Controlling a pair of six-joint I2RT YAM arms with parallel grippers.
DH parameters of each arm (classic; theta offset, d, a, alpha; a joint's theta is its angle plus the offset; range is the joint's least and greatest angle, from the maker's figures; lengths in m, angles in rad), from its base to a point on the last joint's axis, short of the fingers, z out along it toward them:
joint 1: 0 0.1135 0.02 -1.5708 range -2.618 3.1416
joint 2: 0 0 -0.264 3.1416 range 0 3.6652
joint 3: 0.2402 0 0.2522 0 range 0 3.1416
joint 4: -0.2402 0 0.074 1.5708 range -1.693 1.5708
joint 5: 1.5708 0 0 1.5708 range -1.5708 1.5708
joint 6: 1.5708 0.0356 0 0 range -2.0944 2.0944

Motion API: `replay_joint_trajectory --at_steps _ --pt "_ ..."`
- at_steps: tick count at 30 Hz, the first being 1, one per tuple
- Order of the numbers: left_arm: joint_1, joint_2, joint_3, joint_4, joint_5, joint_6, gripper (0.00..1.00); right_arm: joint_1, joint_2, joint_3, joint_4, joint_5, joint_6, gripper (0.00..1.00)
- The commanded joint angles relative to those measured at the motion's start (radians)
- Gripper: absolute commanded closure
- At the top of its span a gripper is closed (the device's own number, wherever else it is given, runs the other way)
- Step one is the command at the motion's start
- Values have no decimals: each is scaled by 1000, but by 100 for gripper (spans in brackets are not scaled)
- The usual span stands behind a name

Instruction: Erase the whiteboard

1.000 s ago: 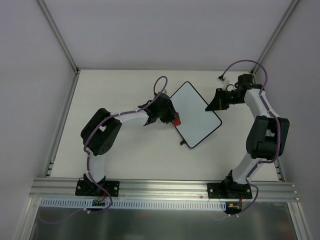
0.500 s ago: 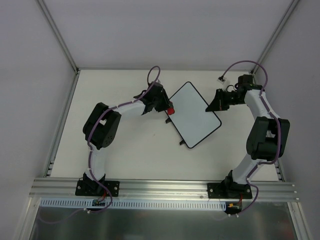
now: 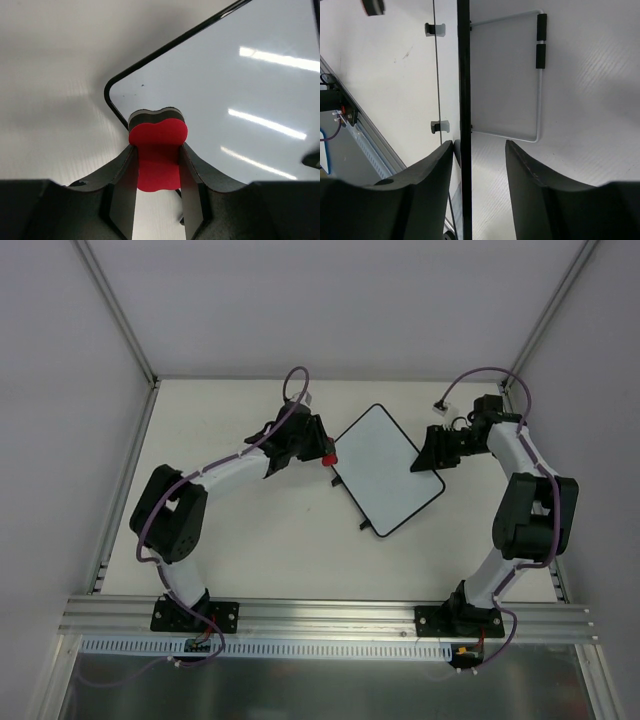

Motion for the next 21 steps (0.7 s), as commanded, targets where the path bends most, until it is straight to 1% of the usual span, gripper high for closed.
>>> replay_joint_trajectory --at_steps 1,2,6,7,8,10,12,13,14,16,17,18,21 --pt "2 -131 -47 -8 -63 78 100 -20 -67 13 -7 48 -5 49" --pt "2 -151 -61 -13 -71 83 100 -23 -84 18 -7 54 -2 46" --pt "2 -248 -121 -54 -123 147 100 -37 -151 31 -7 114 31 36" --pt "2 -287 -153 -68 -137 158 100 -41 -167 38 -10 134 51 31" --pt "4 -309 -171 -86 -172 170 100 -47 -184 41 -10 180 64 26" --pt "2 -366 -229 -106 -209 206 100 -66 -245 47 -10 234 90 22" --pt "4 -400 -269 -139 -264 230 100 -89 -314 56 -9 326 130 15" --pt "4 -432 -314 -146 -278 232 100 -95 -339 61 -12 353 137 14" --pt "5 -447 -337 -156 -289 235 100 -101 -366 68 -10 414 159 13" --pt "10 -487 -404 -173 -317 227 100 -107 -455 77 -10 484 180 6" --pt "12 -495 -427 -173 -323 224 100 -107 -484 82 -10 519 192 1" --pt "15 -502 -446 -174 -329 211 100 -107 -515 84 -1 594 224 1" --pt "28 -498 -504 -177 -340 180 100 -109 -615 94 3 660 252 1"
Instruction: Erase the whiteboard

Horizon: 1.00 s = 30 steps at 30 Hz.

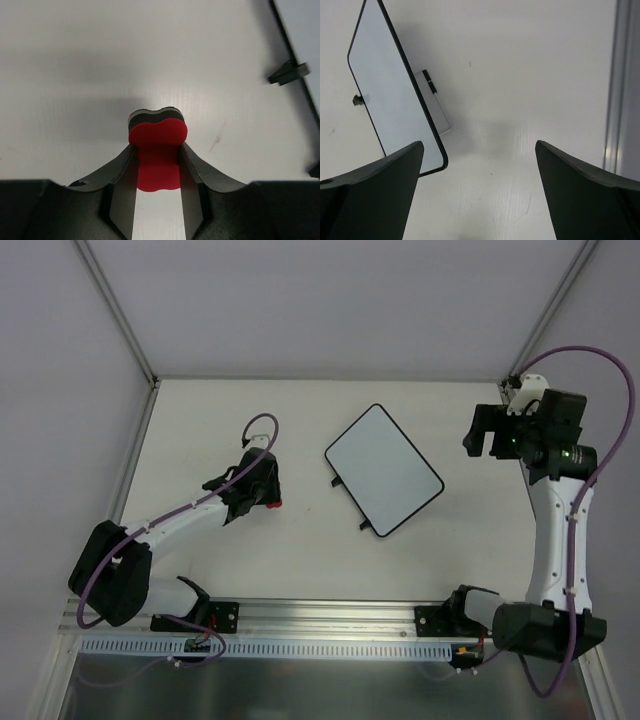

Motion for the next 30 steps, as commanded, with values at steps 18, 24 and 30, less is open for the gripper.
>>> replay_joint_trajectory --at_steps 18,24,30 --pt "50 117 -35 -51 -62 -49 37 115 -376 4 65 296 129 1" --pt "50 -76 16 -149 -92 -23 6 140 -439 33 73 338 116 1" --pt "50 -322 172 -288 -151 114 1 166 -476 76 116 431 69 1"
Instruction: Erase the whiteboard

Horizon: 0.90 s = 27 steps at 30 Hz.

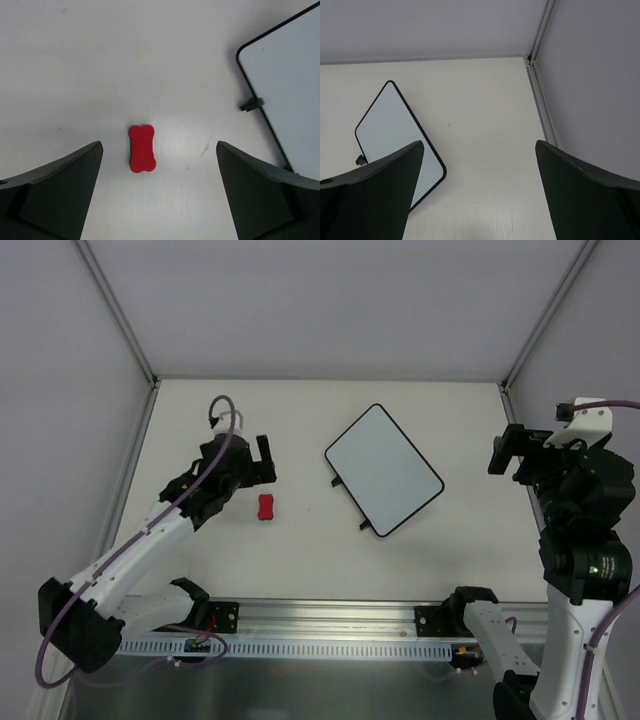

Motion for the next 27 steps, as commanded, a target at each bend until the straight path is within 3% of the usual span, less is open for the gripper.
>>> replay_joint_trajectory --at_steps 1,5,12,17,27 --pt "11 -136 146 -93 -79 125 1 28 -24 46 82 92 -47 1" --pt "13 -269 269 -121 -115 258 1 63 -53 54 105 145 -79 1" --pt "13 -362 436 -133 -217 441 1 118 -84 65 131 192 -125 1" --pt "13 -386 518 -135 -234 504 1 138 -93 76 151 178 -166 1" --pt "13 -405 538 -136 -246 529 1 140 -96 80 166 181 -169 1"
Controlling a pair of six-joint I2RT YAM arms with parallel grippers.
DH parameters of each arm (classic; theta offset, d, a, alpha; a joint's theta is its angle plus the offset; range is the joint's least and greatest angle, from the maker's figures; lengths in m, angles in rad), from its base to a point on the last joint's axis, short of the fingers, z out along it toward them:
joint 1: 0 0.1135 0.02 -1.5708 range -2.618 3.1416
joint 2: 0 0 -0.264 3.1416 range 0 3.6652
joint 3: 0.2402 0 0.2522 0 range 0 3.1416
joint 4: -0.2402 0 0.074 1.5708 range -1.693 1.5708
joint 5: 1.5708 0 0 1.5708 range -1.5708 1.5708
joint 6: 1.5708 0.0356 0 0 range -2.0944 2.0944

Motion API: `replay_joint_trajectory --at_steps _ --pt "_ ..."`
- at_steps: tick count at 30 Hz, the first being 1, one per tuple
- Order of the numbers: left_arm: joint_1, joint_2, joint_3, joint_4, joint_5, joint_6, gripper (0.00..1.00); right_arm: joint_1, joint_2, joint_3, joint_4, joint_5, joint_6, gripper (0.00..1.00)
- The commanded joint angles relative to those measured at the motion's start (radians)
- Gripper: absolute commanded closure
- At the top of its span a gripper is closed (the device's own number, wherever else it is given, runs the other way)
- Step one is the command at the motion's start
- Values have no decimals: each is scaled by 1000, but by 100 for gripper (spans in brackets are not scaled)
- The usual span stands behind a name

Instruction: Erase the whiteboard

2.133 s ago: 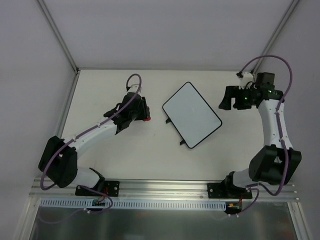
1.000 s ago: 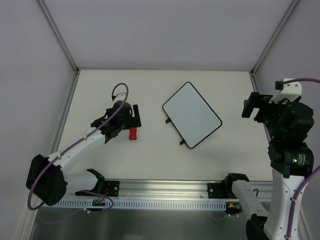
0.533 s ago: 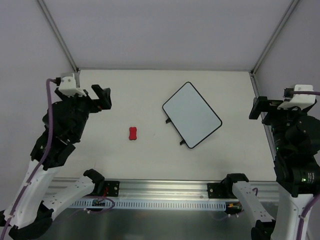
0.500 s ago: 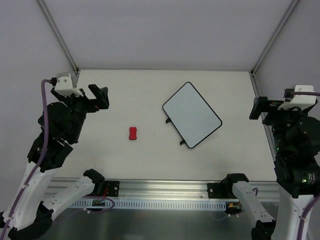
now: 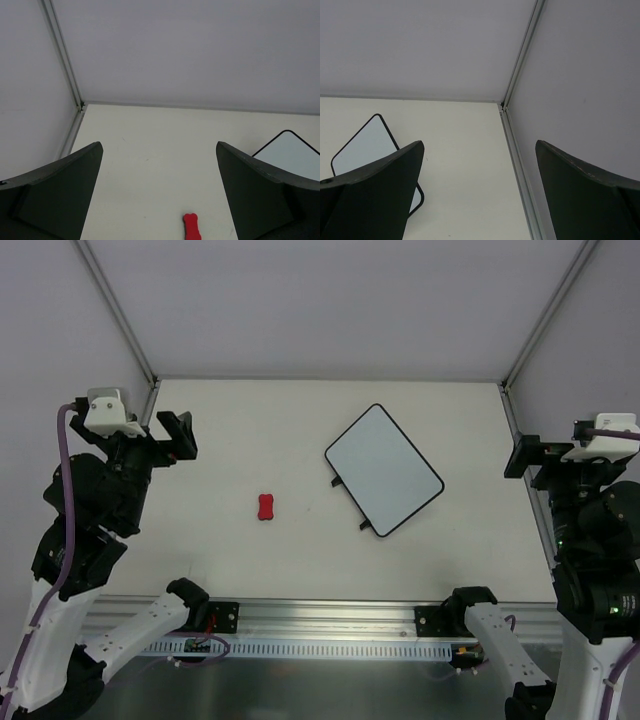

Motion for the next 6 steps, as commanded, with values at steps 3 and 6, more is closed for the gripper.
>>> replay_joint_trajectory --at_steps 3,6 --pt "13 -5 23 5 -18 37 1 10 -5 31 62 25 -18 1" --pt "11 0 27 5 -12 34 1 9 -11 26 75 19 -23 1"
